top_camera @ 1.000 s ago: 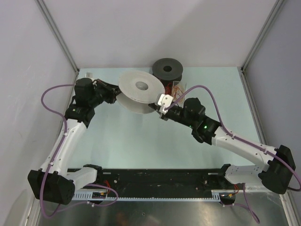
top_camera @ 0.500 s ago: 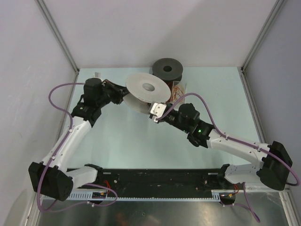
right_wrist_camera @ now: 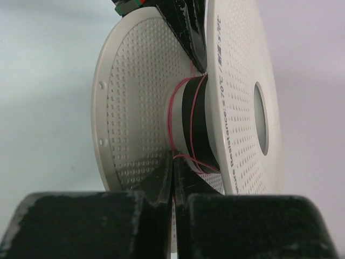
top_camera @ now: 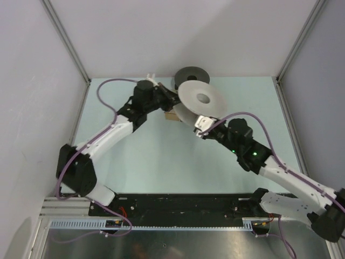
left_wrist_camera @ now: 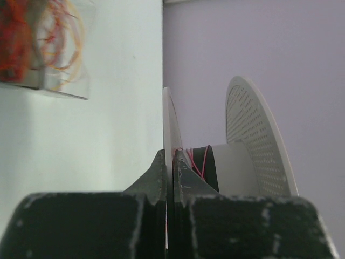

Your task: Wrap the cables

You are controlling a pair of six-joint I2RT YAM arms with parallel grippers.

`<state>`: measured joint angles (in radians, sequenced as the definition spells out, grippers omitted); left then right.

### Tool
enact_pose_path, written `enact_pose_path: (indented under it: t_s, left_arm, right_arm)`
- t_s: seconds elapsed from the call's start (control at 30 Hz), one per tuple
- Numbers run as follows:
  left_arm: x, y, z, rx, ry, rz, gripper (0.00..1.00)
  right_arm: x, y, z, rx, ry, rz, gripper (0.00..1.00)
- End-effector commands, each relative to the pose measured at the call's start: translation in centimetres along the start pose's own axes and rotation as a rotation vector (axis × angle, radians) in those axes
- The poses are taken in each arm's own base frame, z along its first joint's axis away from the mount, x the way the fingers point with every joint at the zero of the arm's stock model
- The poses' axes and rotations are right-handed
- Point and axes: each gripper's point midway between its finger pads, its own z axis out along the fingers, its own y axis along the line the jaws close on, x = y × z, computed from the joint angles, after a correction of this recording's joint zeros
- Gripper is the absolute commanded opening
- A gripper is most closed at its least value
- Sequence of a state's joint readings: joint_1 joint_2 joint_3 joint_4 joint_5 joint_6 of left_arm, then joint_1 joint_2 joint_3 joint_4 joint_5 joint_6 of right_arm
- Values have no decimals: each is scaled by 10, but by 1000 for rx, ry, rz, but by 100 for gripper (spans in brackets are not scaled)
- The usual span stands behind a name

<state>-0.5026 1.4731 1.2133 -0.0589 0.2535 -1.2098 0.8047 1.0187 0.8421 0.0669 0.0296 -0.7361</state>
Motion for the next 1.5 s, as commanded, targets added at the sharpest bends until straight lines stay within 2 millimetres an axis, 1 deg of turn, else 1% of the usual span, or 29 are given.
enact_pose_path:
  t_s: [0.0, 0.03, 0.1, 0.17, 0.27, 0.37, 0.47, 0.53, 0.63, 0.77, 0.83, 0.9, 0.97, 1.03, 1.13, 1.33, 1.4, 1.47]
  left_arm:
    - [84, -52, 30, 229, 236, 231, 0]
    - [99, -51, 42, 234, 271, 235, 0]
    - [128, -61, 64, 270, 330, 249, 0]
    - [156, -62, 86, 288, 377, 257, 0]
    - [192, -57, 117, 303, 421, 279, 0]
    - [227, -48, 148, 318, 470, 304, 0]
    - [266, -38, 175, 342, 521, 339, 0]
    - [284, -34, 187, 360, 531, 366, 0]
    - [303, -25, 203, 375, 532, 414, 0]
    - [320, 0, 224, 359, 544, 425, 0]
    - [327, 12, 232, 353, 557, 410, 0]
    - [333, 18, 238, 358, 569, 395, 0]
    - [339, 23, 245, 362, 574, 383, 0]
    - [344, 29, 253, 359, 575, 359, 0]
    - [345, 38, 263, 345, 549, 348, 2]
    - [331, 59, 276, 281, 495, 334, 11]
    - [324, 62, 278, 255, 476, 306, 13]
    - [318, 64, 282, 233, 467, 253, 17]
  right_arm:
    - [28, -51, -56, 185, 136, -28, 0]
    - [40, -51, -66, 196, 177, -41, 0]
    - [61, -57, -89, 239, 243, -61, 0]
    - [81, -60, -109, 267, 308, -67, 0]
    - [112, -62, -135, 308, 398, -83, 0]
    - [144, -62, -156, 343, 476, -93, 0]
    - [179, -65, -175, 385, 572, -53, 0]
    - [200, -66, -183, 385, 609, -10, 0]
    - [234, -72, -198, 409, 675, 47, 0]
    - [276, -76, -214, 424, 750, 113, 0]
    - [293, -74, -219, 423, 771, 135, 0]
    - [309, -69, -225, 419, 791, 147, 0]
    - [319, -68, -228, 423, 795, 141, 0]
    - [326, -65, -228, 424, 789, 140, 0]
    - [333, -61, -223, 413, 772, 143, 0]
    - [343, -49, -209, 364, 740, 184, 0]
    - [344, -46, -205, 356, 727, 197, 0]
    - [343, -46, -201, 363, 704, 199, 0]
